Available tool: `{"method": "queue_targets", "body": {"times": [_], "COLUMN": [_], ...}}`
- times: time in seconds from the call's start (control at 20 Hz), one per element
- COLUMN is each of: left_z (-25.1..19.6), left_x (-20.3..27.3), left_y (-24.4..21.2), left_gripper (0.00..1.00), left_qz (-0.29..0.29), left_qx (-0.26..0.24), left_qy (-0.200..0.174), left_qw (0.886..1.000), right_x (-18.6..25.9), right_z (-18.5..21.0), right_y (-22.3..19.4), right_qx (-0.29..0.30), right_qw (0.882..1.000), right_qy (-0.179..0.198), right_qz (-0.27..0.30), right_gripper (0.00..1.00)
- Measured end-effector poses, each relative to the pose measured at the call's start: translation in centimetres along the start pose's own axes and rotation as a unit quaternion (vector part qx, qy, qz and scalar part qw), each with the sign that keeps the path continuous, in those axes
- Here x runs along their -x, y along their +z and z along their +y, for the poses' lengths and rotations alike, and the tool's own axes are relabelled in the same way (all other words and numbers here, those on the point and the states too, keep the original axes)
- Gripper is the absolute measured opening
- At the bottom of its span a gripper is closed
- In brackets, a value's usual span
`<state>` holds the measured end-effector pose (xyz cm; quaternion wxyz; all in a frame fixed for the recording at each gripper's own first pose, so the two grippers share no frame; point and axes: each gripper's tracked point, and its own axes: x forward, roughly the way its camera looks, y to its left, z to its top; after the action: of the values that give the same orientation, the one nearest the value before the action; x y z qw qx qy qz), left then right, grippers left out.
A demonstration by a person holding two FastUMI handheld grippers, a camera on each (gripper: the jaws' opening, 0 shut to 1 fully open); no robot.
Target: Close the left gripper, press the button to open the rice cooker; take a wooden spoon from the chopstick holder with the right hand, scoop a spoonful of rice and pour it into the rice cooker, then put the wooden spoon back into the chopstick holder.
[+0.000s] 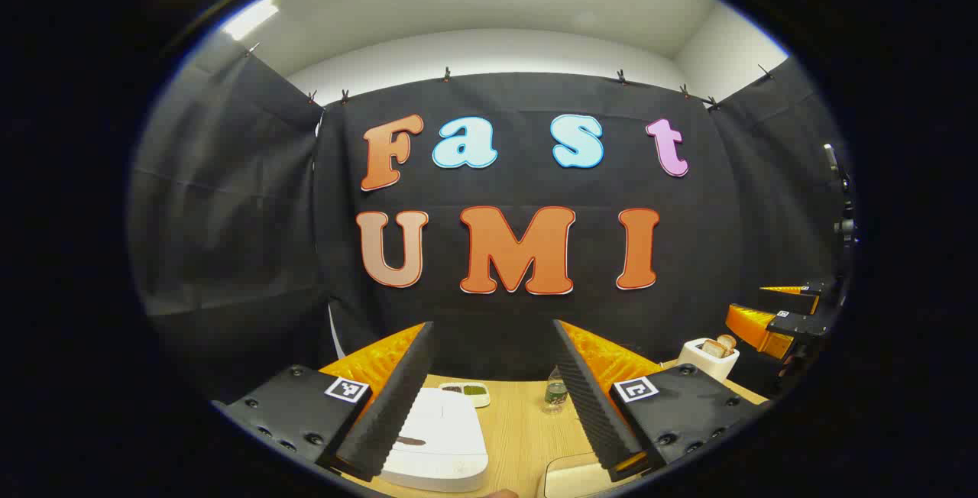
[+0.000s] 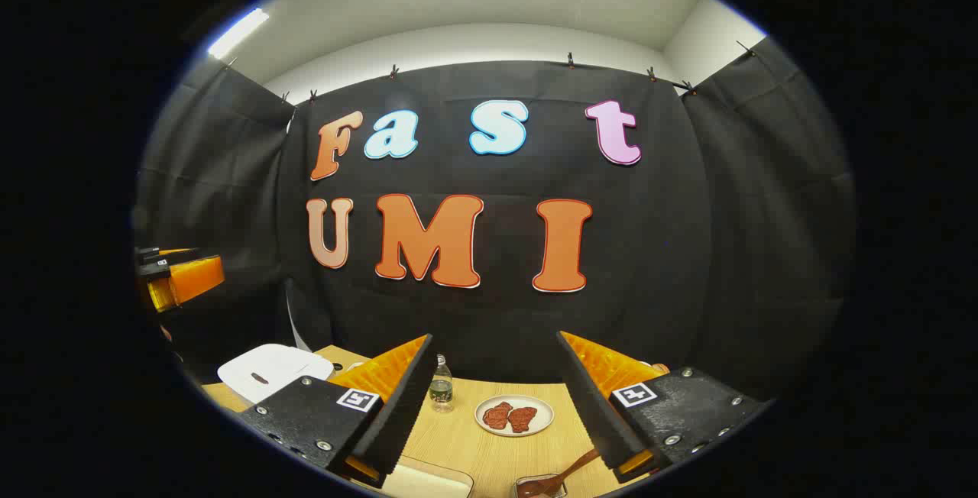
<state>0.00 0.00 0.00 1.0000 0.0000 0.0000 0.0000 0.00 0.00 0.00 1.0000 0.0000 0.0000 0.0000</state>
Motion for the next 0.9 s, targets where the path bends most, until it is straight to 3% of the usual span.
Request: {"method": "queue_targets", "body": {"times": [0.5, 0.6, 0.9], "left_z": [1.3, 2.8, 3.7], "left_x": [0.5, 0.5, 0.9], "left_y": [0.8, 1.1, 0.6], "left_gripper": [0.99, 1.00, 1.00], "left_qz": [-0.004, -0.009, 0.006], "left_qx": [-0.009, -0.005, 0.003], "left_qy": [0.010, 0.031, 0.041], "left_qw": [1.000, 0.999, 0.999], "right_x": [0.1, 0.1, 0.2], "right_z": [0.3, 0.4, 0.4], "right_y": [0.2, 0.3, 0.5], "right_qx": [0.002, 0.002, -0.002], "right_qw": [1.000, 1.000, 1.000], "right_qy": [0.004, 0.006, 0.010], "right_qz": [0.000, -0.001, 0.001], "right_gripper": [0.95, 0.95, 0.95]}}
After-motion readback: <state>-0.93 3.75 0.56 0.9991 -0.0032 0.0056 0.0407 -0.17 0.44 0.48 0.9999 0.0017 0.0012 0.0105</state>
